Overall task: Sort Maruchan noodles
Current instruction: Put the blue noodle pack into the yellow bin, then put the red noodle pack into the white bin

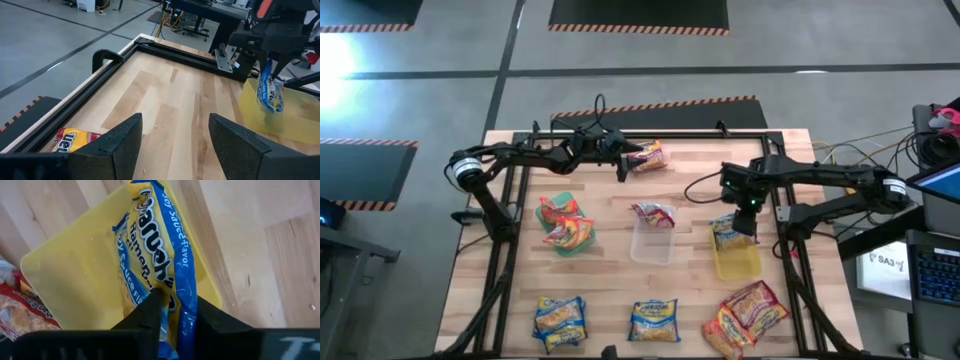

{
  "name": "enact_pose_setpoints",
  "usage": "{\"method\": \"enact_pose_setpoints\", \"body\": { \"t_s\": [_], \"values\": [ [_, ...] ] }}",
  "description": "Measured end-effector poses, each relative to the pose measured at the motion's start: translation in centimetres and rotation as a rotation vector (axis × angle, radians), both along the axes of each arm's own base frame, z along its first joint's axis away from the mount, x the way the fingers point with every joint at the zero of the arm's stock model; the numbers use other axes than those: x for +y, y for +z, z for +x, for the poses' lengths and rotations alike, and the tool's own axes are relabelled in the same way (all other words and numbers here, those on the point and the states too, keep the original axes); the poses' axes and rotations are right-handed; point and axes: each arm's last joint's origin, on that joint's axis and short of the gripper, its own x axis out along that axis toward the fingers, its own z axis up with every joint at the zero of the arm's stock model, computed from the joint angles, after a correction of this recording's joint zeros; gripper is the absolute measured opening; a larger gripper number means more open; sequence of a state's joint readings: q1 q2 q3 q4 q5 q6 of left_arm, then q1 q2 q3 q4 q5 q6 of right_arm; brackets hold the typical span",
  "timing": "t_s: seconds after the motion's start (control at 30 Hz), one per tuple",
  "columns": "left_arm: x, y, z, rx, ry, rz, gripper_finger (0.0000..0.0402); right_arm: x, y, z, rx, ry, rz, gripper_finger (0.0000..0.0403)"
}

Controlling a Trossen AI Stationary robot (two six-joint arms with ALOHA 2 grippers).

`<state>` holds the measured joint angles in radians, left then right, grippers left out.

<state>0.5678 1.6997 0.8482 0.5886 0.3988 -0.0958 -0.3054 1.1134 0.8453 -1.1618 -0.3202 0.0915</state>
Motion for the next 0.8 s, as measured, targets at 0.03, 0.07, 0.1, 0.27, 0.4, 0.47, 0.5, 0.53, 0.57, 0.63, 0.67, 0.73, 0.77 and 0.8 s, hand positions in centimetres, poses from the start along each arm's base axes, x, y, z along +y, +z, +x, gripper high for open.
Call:
{"method": "enact_pose_setpoints", "body": {
  "t_s": [0.03,0.07,0.1,0.27,0.4,0.47,0.5,0.53,0.57,0.63,0.67,0.73,0.77,0.8],
  "values": [
    [0.0,0.0,0.0,0.001,0.0,0.0,0.0212,0.0,0.1,0.0,-0.003,-0.009,-0.001,0.008],
    [0.0,0.0,0.0,0.002,0.0,-0.001,0.0212,0.0,0.2,0.0,-0.005,-0.018,-0.001,0.009],
    [0.0,0.0,0.0,0.002,0.0,-0.001,0.0212,0.0,0.4,0.0,-0.012,-0.022,-0.002,0.0101],
    [0.0,-0.1,0.0,0.006,-0.001,0.001,0.0212,-0.1,1.4,0.2,-0.024,-0.066,-0.003,0.0146],
    [0.0,-0.1,0.0,0.006,-0.001,0.002,0.0212,-0.2,3.0,0.6,-0.041,-0.118,-0.004,0.0163],
    [0.0,-0.1,0.0,0.006,-0.002,0.004,0.0212,-0.3,4.1,0.8,-0.063,-0.13,-0.011,0.0166],
    [0.0,-0.1,0.0,0.006,-0.002,0.004,0.0212,-0.3,4.6,0.9,-0.077,-0.137,-0.015,0.0166],
    [0.0,-0.1,0.0,0.006,-0.002,0.004,0.0212,-0.3,5.1,1.0,-0.093,-0.139,-0.018,0.0165],
    [0.0,-0.1,0.0,0.006,-0.002,0.004,0.0212,-0.4,5.5,1.1,-0.109,-0.139,-0.023,0.0164],
    [0.0,-0.1,0.0,0.009,-0.002,0.003,0.0212,-0.5,6.3,1.4,-0.138,-0.145,-0.034,0.0161],
    [0.0,-0.1,0.0,0.014,-0.003,0.002,0.0212,-0.5,6.5,1.5,-0.143,-0.157,-0.044,0.0158],
    [0.1,-0.3,-0.1,0.03,0.002,0.006,0.0212,-0.7,6.9,1.7,-0.135,-0.202,-0.084,0.0153],
    [0.1,-0.4,-0.2,0.04,0.019,0.014,0.0212,-0.9,7.1,1.8,-0.134,-0.218,-0.112,0.0151],
    [0.2,-0.4,-0.2,0.053,0.053,0.021,0.0212,-1.0,7.2,1.8,-0.133,-0.231,-0.14,0.0149]
  ]
}}
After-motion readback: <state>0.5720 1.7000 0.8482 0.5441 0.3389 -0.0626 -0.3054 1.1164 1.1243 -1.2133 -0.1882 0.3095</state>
